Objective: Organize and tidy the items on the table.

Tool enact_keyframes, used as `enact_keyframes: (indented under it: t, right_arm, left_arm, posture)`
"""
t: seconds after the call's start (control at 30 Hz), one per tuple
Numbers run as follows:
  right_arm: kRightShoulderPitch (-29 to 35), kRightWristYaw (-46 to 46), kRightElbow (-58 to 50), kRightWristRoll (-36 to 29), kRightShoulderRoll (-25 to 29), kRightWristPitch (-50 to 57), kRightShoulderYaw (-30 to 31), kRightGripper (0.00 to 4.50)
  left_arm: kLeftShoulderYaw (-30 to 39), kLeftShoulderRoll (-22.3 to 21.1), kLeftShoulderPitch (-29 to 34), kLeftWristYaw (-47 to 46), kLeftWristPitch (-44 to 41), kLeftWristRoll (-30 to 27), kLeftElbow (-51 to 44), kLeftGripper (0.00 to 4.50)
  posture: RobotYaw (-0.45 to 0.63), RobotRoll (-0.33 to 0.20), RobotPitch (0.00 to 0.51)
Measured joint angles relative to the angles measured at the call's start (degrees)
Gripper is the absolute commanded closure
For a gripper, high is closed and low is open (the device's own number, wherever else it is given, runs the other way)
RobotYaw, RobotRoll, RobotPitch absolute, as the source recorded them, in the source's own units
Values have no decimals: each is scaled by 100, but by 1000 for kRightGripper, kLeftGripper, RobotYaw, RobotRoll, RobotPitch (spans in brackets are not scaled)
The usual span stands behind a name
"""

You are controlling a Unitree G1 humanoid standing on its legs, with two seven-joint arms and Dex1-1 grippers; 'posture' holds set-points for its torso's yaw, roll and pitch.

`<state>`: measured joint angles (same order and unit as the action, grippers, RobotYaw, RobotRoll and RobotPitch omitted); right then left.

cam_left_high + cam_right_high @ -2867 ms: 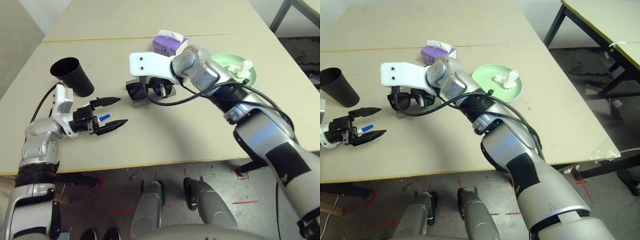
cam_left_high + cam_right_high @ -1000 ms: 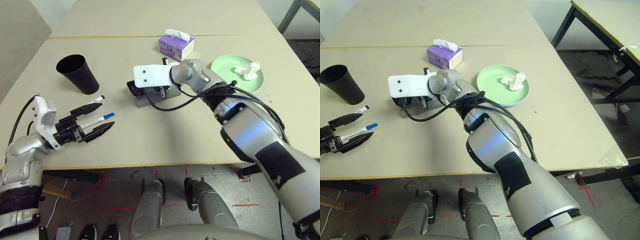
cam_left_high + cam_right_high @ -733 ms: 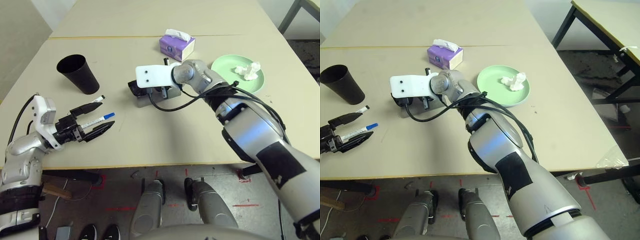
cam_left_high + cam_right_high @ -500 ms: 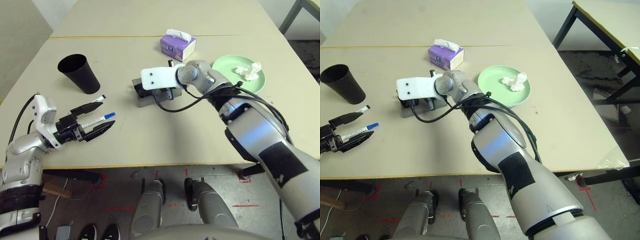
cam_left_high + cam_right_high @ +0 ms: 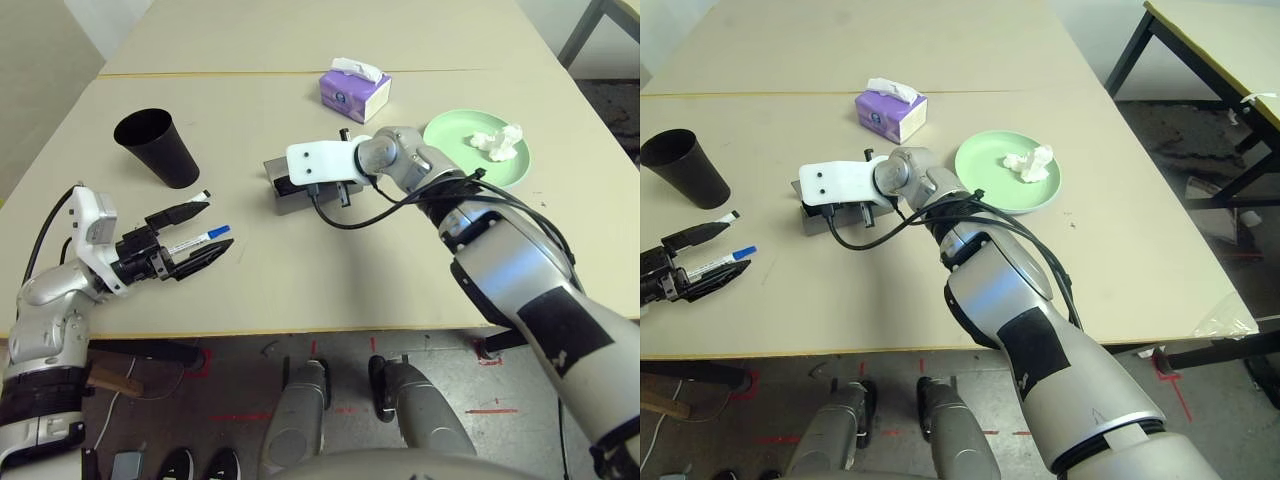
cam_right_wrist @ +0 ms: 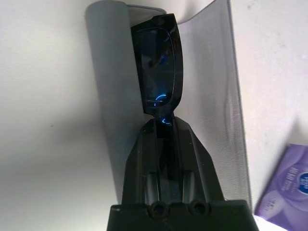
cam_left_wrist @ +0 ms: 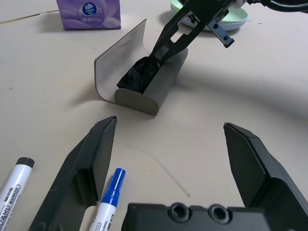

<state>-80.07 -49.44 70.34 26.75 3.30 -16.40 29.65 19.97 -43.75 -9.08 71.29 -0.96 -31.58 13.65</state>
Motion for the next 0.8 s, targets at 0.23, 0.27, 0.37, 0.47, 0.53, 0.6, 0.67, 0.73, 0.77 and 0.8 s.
enact_keyframes:
  t: [0.23, 0.27, 0.37, 0.47, 0.53, 0.6, 0.67, 0.73, 0.77, 0.8]
  right_arm:
    - [-225, -1116, -208, -377, 280, 451, -354, 1506]
    - [-260, -1283, -276, -423, 335, 529, -384, 1201]
    - [-443, -1693, -494, -491, 529, 748, -447, 32]
    - [-562, -1980, -717, -546, 710, 958, -505, 32]
    - [-582, -2153, -876, -600, 777, 1125, -569, 32]
    - [-615, -2293, -1093, -674, 873, 1341, -647, 32]
    - [-653, -2375, -1369, -761, 990, 1552, -742, 32]
    - [-639, -2466, -1748, -874, 1183, 1839, -857, 32]
    - [-596, -2538, -2022, -939, 1312, 2051, -921, 32]
    - [-541, -2594, -2243, -1019, 1415, 2231, -996, 32]
  left_arm:
    - [-130, 55, -345, 28, 156, 96, 435, 0]
    - [-154, 72, -412, 46, 194, 124, 529, 0]
    - [-261, 121, -652, 105, 328, 243, 857, 0]
    - [-320, 177, -870, 165, 443, 288, 1157, 0]
    - [-335, 184, -964, 207, 495, 328, 1306, 0]
    - [-346, 186, -1059, 233, 534, 374, 1415, 0]
    - [-346, 187, -1103, 276, 566, 388, 1453, 0]
    - [-346, 187, -1112, 315, 583, 404, 1482, 0]
    - [-345, 187, -1111, 324, 590, 409, 1497, 0]
    - [-345, 187, -1107, 335, 593, 412, 1510, 0]
  posture:
    - [3, 0, 209]
    - [3, 0, 209]
    - [-19, 0, 202]
    - [-32, 0, 197]
    - [-32, 0, 197]
    - [-39, 0, 197]
    - [-35, 0, 200]
    - [-28, 0, 203]
    - [-26, 0, 205]
    - [-20, 0, 207]
